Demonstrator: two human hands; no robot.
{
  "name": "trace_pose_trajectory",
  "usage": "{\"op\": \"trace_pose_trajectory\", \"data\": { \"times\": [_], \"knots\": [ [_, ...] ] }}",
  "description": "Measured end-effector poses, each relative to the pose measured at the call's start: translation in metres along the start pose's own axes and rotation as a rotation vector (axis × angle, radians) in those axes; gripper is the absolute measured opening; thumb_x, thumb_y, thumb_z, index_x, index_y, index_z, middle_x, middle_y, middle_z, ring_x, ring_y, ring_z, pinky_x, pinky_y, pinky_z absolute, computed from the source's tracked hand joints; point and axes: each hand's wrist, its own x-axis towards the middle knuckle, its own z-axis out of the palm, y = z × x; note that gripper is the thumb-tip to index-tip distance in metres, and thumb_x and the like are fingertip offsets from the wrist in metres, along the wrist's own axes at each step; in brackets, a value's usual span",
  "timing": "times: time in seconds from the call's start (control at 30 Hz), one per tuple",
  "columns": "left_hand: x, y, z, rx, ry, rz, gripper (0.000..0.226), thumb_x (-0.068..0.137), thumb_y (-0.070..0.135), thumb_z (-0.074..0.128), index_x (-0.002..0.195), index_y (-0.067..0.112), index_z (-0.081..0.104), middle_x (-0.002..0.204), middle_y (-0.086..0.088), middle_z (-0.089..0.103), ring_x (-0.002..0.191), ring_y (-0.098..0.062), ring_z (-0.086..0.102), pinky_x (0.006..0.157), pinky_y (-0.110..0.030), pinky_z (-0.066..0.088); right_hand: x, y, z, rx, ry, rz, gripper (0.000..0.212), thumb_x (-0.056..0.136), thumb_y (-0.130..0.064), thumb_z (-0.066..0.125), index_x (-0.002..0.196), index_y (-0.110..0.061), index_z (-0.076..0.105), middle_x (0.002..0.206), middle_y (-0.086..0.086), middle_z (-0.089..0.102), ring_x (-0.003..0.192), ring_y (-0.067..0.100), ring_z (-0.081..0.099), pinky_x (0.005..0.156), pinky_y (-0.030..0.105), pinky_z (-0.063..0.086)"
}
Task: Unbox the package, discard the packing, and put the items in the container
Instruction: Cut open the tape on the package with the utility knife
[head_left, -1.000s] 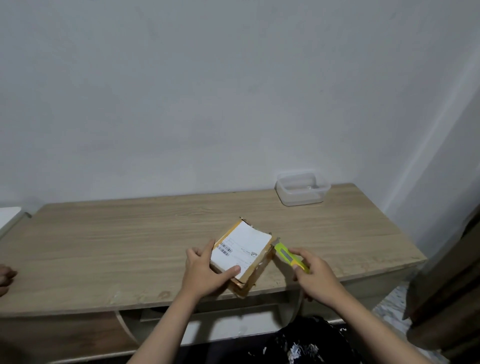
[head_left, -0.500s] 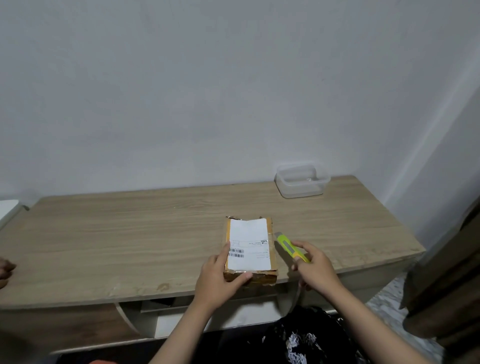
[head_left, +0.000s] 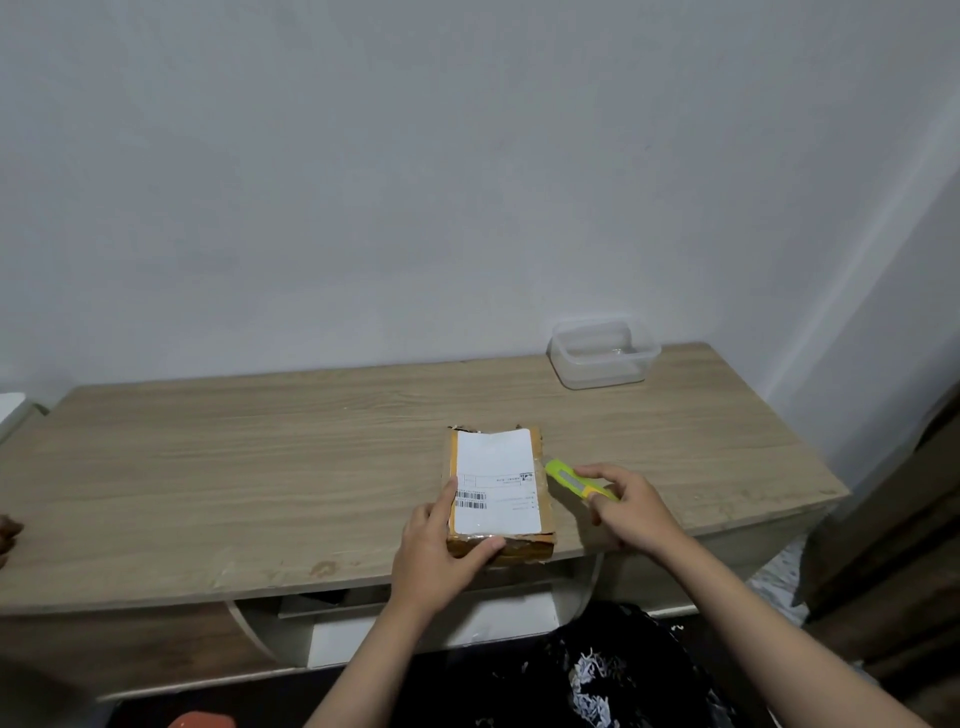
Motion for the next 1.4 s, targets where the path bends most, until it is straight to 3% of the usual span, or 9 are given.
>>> {"op": "trace_pose_trajectory", "data": {
  "times": [0.23,0.43,0.6,0.77,0.93,1.17,1.27,1.33,1.4],
  "knots": [
    [0.0,-0.001,0.001,-0.023,0.019,0.004,0.098,0.056,0.079,0.055,0.142,0.039,0.026,0.113,0.006,0.048,0.112,-0.014,0.046,0.085,-0.026,0.039,-0.001,-0.003,-0.01,-0.074,-0.072,-0.047,0.035,0.085,-0.006,0.053,0.104,-0.033,0.065,0.071,0.004,0.056,0.031,0.003,0.044,0.034,0.014,0.034],
    [0.001,0.0,0.003,-0.024,0.024,0.01,0.098,0.057,0.077,0.055,0.141,0.036,0.028,0.114,0.008,0.045,0.115,-0.014,0.045,0.087,-0.024,0.036,-0.005,-0.005,-0.006,-0.112,-0.053,-0.092,0.033,0.085,-0.007,0.053,0.106,-0.031,0.064,0.069,-0.01,0.051,0.05,0.006,0.044,0.038,0.008,0.034],
    [0.001,-0.001,0.006,-0.022,0.038,0.003,0.098,0.057,0.078,0.055,0.142,0.038,0.027,0.119,0.004,0.05,0.115,-0.015,0.044,0.089,-0.028,0.039,-0.013,-0.002,-0.005,-0.066,-0.068,-0.051,0.032,0.087,-0.008,0.053,0.107,-0.03,0.063,0.071,-0.005,0.052,0.036,-0.001,0.048,0.035,0.01,0.033],
    [0.0,0.0,0.006,-0.032,0.034,-0.007,0.099,0.055,0.079,0.054,0.142,0.039,0.027,0.121,0.003,0.049,0.116,-0.016,0.044,0.087,-0.027,0.037,-0.024,0.003,-0.007,-0.005,-0.076,-0.022,0.032,0.087,-0.008,0.053,0.107,-0.031,0.064,0.069,0.002,0.055,0.029,0.005,0.04,0.034,0.018,0.034],
    [0.001,-0.001,0.007,-0.019,0.04,-0.007,0.099,0.055,0.08,0.054,0.142,0.04,0.027,0.121,0.004,0.051,0.116,-0.015,0.044,0.087,-0.026,0.037,-0.041,0.002,0.002,0.069,-0.223,-0.027,0.033,0.088,-0.002,0.05,0.103,-0.026,0.066,0.039,-0.008,0.05,0.028,0.01,0.033,0.033,0.017,0.028],
    [-0.003,0.007,0.009,0.023,0.058,-0.049,0.102,0.056,0.082,0.05,0.144,0.04,0.021,0.115,0.0,0.052,0.11,-0.02,0.046,0.084,-0.029,0.04,-0.046,0.005,0.008,0.028,-0.067,-0.06,0.036,0.083,-0.005,0.057,0.098,-0.037,0.067,0.072,0.002,0.066,0.045,0.006,0.048,0.045,0.019,0.038],
    [-0.009,0.015,0.012,-0.027,0.054,-0.077,0.103,0.052,0.081,0.053,0.142,0.038,0.025,0.113,0.001,0.051,0.104,-0.012,0.047,0.084,-0.025,0.037,-0.047,0.01,0.005,0.016,0.028,-0.096,0.039,0.083,-0.003,0.056,0.101,-0.036,0.065,0.074,-0.007,0.063,0.046,0.001,0.048,0.047,0.015,0.038],
    [-0.012,0.014,0.01,-0.131,0.039,-0.087,0.092,0.052,0.078,0.056,0.135,0.042,0.036,0.112,0.006,0.049,0.093,0.001,0.046,0.083,-0.022,0.037,-0.049,0.012,0.002,0.038,0.1,-0.093,0.037,0.084,-0.003,0.055,0.107,-0.031,0.065,0.07,-0.014,0.057,0.042,-0.001,0.048,0.043,0.009,0.035],
    [-0.007,0.01,0.004,-0.165,0.054,-0.066,0.071,0.056,0.077,0.055,0.12,0.047,0.048,0.106,0.006,0.05,0.089,0.001,0.052,0.084,-0.026,0.045,-0.052,0.014,0.001,0.064,0.145,-0.087,0.036,0.086,-0.002,0.054,0.11,-0.027,0.064,0.071,-0.013,0.056,0.039,0.0,0.048,0.041,0.008,0.034]
  ]
}}
